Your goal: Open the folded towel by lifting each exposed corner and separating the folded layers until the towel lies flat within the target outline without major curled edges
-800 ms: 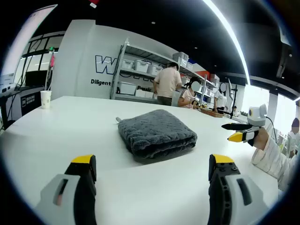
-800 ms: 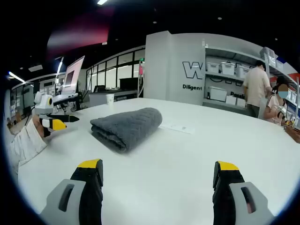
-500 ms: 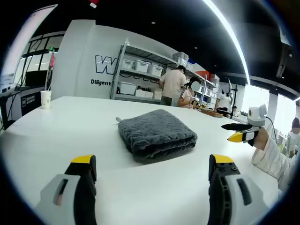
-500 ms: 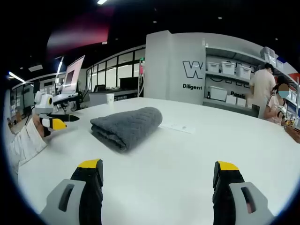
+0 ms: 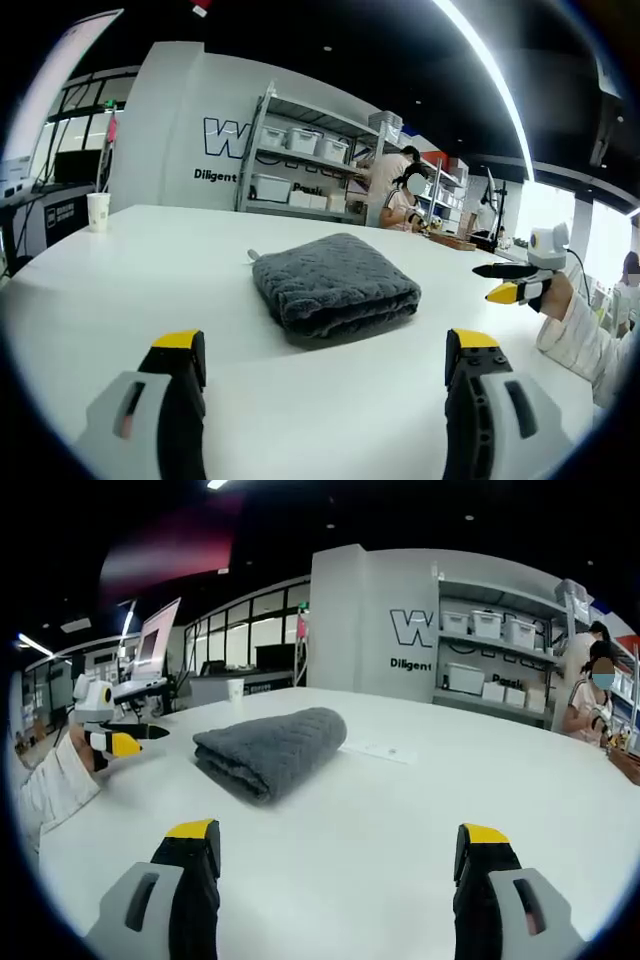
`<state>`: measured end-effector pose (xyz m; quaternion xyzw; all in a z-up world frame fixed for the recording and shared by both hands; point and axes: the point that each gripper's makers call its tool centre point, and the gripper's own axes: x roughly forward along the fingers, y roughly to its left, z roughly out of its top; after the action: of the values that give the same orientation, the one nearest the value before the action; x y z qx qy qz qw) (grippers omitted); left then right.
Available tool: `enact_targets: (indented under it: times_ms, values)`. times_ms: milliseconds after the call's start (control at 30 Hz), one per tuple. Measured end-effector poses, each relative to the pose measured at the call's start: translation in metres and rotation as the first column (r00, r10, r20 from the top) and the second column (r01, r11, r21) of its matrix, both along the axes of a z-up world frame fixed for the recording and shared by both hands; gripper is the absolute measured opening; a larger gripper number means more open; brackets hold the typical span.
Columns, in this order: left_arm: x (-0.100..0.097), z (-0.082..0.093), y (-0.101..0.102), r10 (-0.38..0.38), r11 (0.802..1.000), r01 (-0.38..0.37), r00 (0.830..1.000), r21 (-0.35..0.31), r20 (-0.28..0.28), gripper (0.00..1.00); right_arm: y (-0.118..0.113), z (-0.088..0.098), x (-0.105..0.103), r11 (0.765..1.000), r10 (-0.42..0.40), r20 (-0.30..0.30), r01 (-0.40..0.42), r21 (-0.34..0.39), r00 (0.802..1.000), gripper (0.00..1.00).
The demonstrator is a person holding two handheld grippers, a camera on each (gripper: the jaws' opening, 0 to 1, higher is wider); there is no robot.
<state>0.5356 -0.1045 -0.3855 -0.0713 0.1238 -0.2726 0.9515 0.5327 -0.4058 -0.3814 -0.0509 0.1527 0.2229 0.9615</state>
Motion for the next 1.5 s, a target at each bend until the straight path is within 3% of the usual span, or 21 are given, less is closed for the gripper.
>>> enact_targets:
  times_ms: [633,900,1067,1167,1300,1500]
  values:
    - [0.001,0.002,0.006,0.012,1.0,-0.012,1.0,-0.008,-0.003,0.98,-0.015,0.003,0.001,0.999,-0.041,0.01,0.041,-0.025,0.999,0.97]
    - [0.002,0.0,0.013,0.03,0.999,-0.031,0.999,-0.037,-0.018,0.98,-0.035,0.016,0.0,0.996,-0.092,0.046,0.093,-0.011,0.995,0.97]
    - [-0.002,0.008,0.019,0.042,0.997,-0.042,0.999,-0.067,-0.002,0.97,-0.051,0.019,0.0,0.991,-0.133,0.051,0.133,0.008,0.99,0.97]
    - [-0.002,0.012,0.022,0.05,0.995,-0.05,0.999,-0.09,0.002,0.97,-0.049,0.021,-0.001,0.99,-0.138,0.062,0.137,0.012,0.989,0.97]
    - [-0.002,0.011,0.021,0.048,0.994,-0.048,0.999,-0.097,0.0,0.97,-0.045,0.024,0.001,0.991,-0.127,0.058,0.129,-0.023,0.99,0.96]
    - [-0.002,0.011,0.021,0.045,0.992,-0.045,0.999,-0.116,-0.01,0.97,-0.026,0.054,0.001,0.988,-0.086,0.114,0.099,-0.117,0.99,0.97]
